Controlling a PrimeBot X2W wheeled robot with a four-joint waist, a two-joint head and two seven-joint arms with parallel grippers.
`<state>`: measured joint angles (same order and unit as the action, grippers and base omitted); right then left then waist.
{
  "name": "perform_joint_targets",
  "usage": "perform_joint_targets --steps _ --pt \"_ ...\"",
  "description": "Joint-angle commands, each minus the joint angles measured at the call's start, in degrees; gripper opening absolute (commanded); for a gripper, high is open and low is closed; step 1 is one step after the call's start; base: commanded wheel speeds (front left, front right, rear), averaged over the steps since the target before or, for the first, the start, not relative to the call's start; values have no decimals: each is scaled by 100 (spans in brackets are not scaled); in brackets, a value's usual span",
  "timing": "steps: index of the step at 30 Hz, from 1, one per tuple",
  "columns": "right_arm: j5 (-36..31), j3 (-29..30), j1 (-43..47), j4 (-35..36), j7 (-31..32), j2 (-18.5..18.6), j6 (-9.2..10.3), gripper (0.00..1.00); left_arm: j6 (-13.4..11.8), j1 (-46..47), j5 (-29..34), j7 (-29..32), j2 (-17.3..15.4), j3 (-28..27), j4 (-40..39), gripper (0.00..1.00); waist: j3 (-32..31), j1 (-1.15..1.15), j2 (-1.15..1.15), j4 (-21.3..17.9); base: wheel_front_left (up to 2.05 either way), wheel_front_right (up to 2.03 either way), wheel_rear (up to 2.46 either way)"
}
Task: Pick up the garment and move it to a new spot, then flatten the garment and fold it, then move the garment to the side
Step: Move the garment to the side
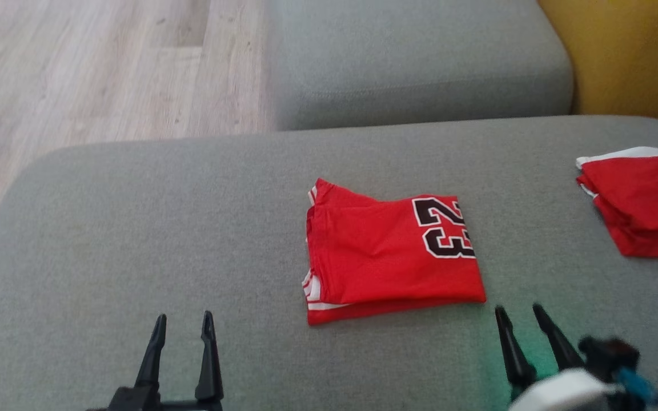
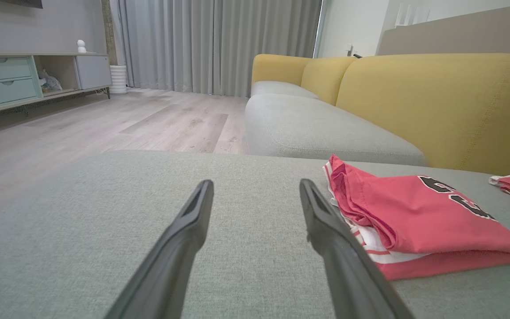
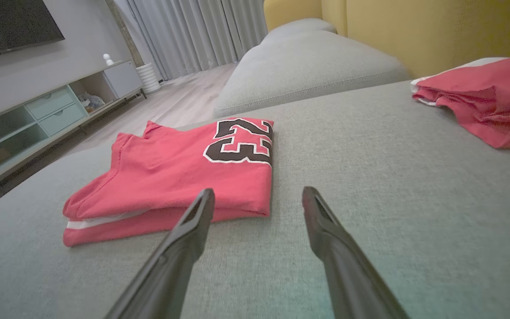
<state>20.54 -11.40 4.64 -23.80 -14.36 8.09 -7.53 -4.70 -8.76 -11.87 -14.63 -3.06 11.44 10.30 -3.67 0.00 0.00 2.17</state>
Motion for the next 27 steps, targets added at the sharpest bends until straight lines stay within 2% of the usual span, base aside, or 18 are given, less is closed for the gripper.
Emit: perform_joint_targets --steps 1,6,12,20,21,22,23,24,27 --pt "139 -184 -536 -12 -63 74 4 100 10 242 -10 -37 18 -139 -239 100 97 0 0 42 0 0 0" --pt "588 -361 -1442 -716 197 147 4 100 62 383 160 -37 18 4 -382 100 348 0 0 186 0 0 0" --pt "790 -200 -2471 -1577 672 233 4 100 0 595 238 -37 18 197 -463 100 781 0 0 428 0 0 0" --pt "890 -364 -2992 -2546 931 101 4 100 -116 794 133 -37 18 297 -404 100 1103 0 0 508 0 0 0" --pt "920 -422 -3029 -2664 973 72 4 93 -129 825 125 -37 18 305 -398 100 1146 0 0 499 0 0 0" --pt "955 -480 -3061 -2762 999 41 4 47 -143 860 115 -37 18 315 -393 100 1178 0 0 492 0 0 0" --pt "978 -546 -3090 -2831 997 20 4 10 -160 895 105 -37 18 323 -392 100 1219 0 0 480 0 0 0" --pt "1000 -608 -3121 -2880 972 11 4 0 -177 935 94 -37 18 332 -393 100 1256 0 0 466 0 0 0" --pt "1006 -754 -3230 -2959 752 70 4 0 -232 1028 52 -37 18 331 -426 100 1353 0 0 364 0 0 0"
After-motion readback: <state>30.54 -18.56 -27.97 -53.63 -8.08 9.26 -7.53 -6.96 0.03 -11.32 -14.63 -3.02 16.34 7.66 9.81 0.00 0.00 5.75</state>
